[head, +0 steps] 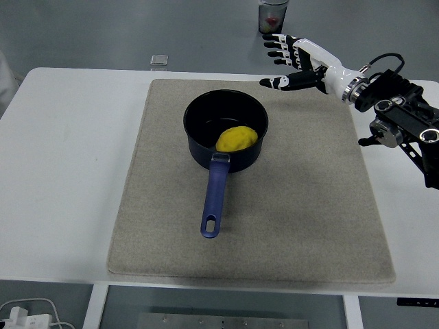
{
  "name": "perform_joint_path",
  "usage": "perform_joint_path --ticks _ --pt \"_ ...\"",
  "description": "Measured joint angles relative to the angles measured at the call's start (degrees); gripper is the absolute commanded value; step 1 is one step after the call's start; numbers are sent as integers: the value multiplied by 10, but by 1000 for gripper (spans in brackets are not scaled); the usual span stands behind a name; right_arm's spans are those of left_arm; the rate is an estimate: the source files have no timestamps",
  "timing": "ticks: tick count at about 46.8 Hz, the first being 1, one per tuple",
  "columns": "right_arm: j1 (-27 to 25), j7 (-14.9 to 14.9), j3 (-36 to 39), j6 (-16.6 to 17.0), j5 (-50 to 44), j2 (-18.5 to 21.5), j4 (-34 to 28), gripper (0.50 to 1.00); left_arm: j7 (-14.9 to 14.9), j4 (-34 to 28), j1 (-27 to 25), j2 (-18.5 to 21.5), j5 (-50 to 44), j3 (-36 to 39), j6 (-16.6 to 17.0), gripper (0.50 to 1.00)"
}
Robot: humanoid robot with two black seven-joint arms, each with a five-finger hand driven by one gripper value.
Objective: Put the potato in the blue pot
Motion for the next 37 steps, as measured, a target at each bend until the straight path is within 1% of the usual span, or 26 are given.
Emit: perform_joint_path --ticks 7,14,18,21,30,37 --pt "-25 -10 26 12 50 -6 -1 926 0 0 0 0 0 0 0 996" --pt "-37 -11 28 18 136 -20 -2 926 0 0 0 0 0 0 0 996" --pt "-43 -16 27 28 184 -27 -2 926 0 0 0 0 0 0 0 996" --pt "-50 -32 27 34 220 -31 -2 926 0 0 0 0 0 0 0 996" --pt "-70 -86 28 37 324 -36 -2 926 0 0 0 0 0 0 0 996" --pt "-79 -112 38 37 411 -37 -2 926 0 0 0 0 0 0 0 996"
